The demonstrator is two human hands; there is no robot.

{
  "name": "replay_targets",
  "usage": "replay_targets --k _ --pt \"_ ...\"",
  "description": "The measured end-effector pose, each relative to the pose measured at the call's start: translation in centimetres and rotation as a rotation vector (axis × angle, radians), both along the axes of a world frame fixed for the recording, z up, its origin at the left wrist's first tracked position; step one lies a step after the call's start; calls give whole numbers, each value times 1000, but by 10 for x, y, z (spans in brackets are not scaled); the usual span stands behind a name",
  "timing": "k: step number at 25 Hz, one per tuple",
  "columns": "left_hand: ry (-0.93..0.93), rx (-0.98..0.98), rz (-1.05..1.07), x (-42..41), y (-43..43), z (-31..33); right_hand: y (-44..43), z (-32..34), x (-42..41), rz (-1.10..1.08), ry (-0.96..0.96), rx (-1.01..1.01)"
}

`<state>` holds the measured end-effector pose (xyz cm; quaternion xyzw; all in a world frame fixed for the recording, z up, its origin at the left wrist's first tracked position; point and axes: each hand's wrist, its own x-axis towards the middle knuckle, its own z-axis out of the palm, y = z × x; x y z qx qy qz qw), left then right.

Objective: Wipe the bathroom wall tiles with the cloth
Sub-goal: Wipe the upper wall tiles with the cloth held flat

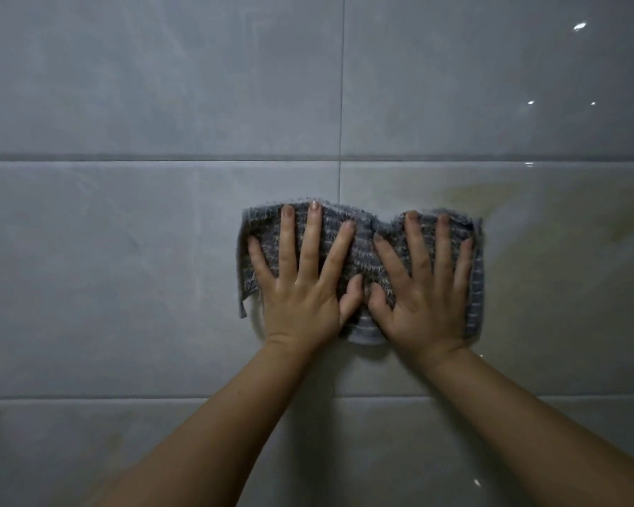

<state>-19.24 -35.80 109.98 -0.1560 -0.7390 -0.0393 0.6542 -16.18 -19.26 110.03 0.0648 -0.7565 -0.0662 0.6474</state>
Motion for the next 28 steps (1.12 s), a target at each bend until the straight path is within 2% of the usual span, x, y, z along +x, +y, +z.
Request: replay_targets --k 4,11,13,16,20,24,28 --pt "-23 -90 13 4 13 -26 16 -34 5 -10 -58 85" --pt "33 9 -12 5 22 87 12 79 -1 26 32 21" --pt "30 8 -39 5 33 95 24 86 0 0 40 -31" --pt "23 -53 -67 6 32 55 27 45 3 -50 38 -132" --pt "16 -119 -41 1 15 8 13 -7 6 -62 -24 -75" --pt "45 -74 -81 3 34 48 22 32 8 -66 -21 -59" --pt "39 20 -65 8 73 85 70 80 12 -87 1 -96"
